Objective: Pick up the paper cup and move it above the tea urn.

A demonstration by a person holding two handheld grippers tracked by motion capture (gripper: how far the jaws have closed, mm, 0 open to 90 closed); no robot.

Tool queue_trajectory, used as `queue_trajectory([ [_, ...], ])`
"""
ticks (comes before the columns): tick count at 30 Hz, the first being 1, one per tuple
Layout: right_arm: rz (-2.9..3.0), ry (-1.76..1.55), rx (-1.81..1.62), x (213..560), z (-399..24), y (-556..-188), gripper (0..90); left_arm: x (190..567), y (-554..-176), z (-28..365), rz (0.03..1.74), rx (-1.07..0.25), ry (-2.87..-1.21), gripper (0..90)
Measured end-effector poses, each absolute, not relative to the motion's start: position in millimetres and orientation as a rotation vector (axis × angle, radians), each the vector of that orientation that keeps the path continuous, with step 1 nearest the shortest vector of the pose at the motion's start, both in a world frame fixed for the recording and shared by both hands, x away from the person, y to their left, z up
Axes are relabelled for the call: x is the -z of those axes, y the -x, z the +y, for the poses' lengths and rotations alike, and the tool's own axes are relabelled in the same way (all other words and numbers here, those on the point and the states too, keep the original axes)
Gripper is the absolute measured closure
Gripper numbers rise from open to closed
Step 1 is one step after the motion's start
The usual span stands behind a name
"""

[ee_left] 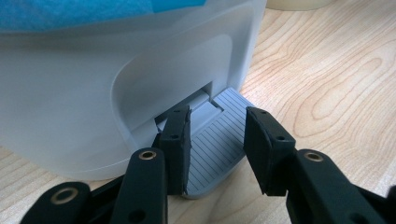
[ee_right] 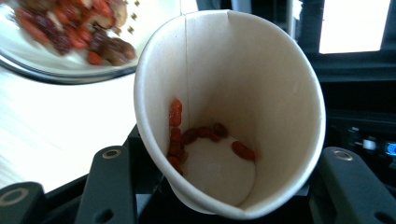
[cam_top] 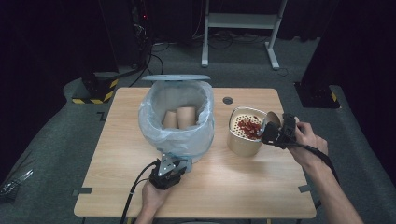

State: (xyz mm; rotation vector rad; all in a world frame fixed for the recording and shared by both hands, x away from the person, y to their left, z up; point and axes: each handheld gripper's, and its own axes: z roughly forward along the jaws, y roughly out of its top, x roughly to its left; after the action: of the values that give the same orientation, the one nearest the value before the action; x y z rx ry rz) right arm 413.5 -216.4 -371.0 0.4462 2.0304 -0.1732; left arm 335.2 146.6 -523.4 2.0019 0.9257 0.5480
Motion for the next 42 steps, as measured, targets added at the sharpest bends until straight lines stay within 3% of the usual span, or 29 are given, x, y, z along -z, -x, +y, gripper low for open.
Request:
queue_trajectory([
  [22,2.031,-0.581,-0.418,386,-241,-375,43.9,523,-335,146,0.924,-0.55,-2.003,61.3],
  [42,2.07,-0.796,-0.767,390,-257,-365,42.5,523,-335,146,0.923,-0.554,-2.003,60.8],
])
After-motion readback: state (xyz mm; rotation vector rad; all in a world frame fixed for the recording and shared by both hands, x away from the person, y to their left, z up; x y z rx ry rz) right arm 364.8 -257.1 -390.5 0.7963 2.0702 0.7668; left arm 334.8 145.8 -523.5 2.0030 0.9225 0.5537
